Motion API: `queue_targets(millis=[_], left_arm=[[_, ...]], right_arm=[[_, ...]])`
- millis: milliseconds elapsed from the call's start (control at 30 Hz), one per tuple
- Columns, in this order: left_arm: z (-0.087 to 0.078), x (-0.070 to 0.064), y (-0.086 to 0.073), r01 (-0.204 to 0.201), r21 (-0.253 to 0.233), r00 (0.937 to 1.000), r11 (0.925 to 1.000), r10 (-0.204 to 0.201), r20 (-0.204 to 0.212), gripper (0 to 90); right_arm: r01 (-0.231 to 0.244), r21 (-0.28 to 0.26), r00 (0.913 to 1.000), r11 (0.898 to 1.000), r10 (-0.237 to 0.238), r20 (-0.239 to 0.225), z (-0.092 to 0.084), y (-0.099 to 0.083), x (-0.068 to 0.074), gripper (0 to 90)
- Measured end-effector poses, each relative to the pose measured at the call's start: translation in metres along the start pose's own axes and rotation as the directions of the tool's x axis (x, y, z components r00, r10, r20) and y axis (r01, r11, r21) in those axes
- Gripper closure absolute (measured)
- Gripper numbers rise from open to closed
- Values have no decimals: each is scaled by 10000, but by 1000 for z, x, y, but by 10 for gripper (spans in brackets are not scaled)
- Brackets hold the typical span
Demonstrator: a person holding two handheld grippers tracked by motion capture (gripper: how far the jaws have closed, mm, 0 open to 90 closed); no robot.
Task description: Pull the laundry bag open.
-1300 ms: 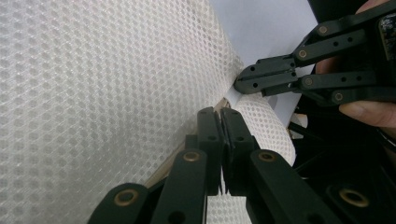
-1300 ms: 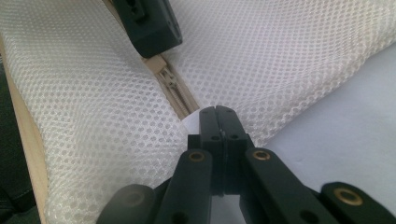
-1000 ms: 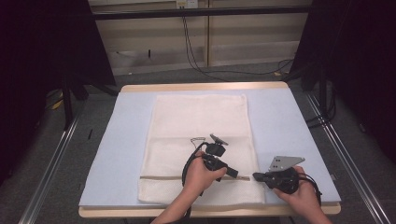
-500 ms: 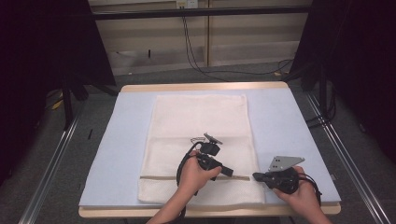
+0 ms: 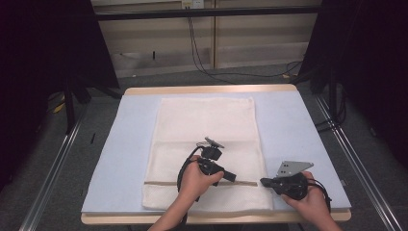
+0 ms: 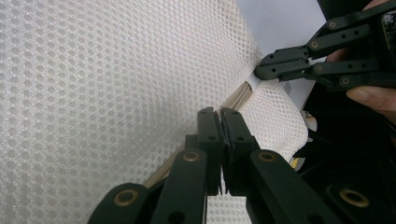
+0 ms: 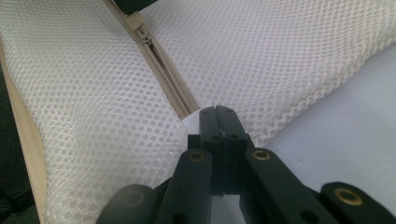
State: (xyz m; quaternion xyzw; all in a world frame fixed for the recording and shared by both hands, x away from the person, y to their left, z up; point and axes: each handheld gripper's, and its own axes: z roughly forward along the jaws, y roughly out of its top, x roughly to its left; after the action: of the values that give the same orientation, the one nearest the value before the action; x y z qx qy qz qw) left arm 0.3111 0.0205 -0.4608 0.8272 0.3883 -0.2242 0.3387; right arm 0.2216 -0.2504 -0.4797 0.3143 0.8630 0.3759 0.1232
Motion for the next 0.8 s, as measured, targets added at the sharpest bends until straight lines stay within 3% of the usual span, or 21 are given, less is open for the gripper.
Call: queue_targets(millis=[300,400,733,800], left_arm=[[-8,5,-4,52,-39,9999,10000,-52,-142,877],[-8,6,-4,-164,119,9997,9998,166,-177,878],[-12,8,-7,174,-71,9997,9998,-175,-172,878],[-13,9,-8,292,-184,9996,9994,-292,-3,877]], right_arm=[[-26,30,10000,10000,26,-12,0,0,0,900],[-43,31,10000,10000,43,9,0,0,0,900],[27,41,10000,10000,-27,-7,0,0,0,900],[69,49,10000,10000,-69,15,0,1,0,900]])
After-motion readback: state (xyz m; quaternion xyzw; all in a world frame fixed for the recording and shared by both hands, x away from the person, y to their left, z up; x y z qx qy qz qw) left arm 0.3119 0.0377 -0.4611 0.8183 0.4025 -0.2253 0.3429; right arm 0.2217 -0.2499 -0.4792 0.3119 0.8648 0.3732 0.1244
